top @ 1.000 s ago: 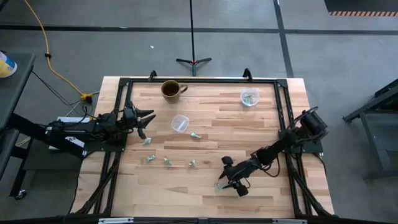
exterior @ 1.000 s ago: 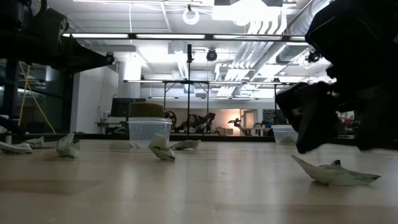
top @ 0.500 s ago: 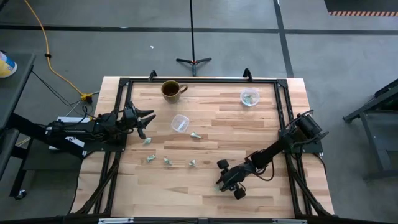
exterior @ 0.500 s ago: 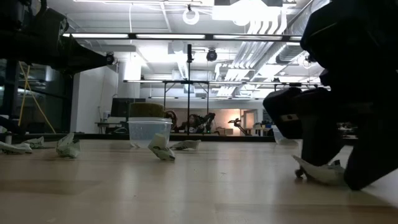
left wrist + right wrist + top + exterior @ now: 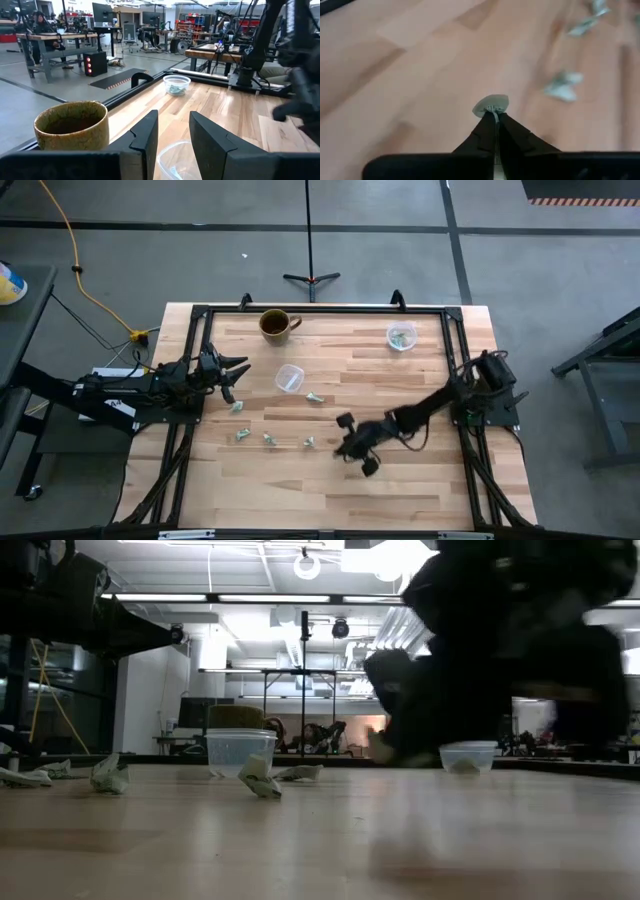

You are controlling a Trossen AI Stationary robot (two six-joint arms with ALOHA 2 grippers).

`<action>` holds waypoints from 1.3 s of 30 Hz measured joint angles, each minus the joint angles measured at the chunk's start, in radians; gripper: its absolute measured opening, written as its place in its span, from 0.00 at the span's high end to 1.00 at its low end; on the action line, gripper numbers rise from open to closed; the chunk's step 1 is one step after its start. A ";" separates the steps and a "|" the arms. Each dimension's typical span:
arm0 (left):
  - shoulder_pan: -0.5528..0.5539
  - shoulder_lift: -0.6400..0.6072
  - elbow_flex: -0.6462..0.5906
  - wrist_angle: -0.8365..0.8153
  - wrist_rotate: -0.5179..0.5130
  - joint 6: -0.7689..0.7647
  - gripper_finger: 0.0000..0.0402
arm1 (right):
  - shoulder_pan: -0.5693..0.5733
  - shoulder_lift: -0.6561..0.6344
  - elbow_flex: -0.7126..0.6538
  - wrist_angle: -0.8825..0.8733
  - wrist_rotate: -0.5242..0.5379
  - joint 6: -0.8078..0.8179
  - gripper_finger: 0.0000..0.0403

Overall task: Pick and place Stevia / Truvia into bins
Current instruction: Put the white stevia packet into the left transparent container

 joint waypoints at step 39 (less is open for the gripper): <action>0.000 0.000 0.000 -0.004 0.000 0.000 0.64 | -0.519 0.219 0.636 -0.405 -0.190 0.056 0.85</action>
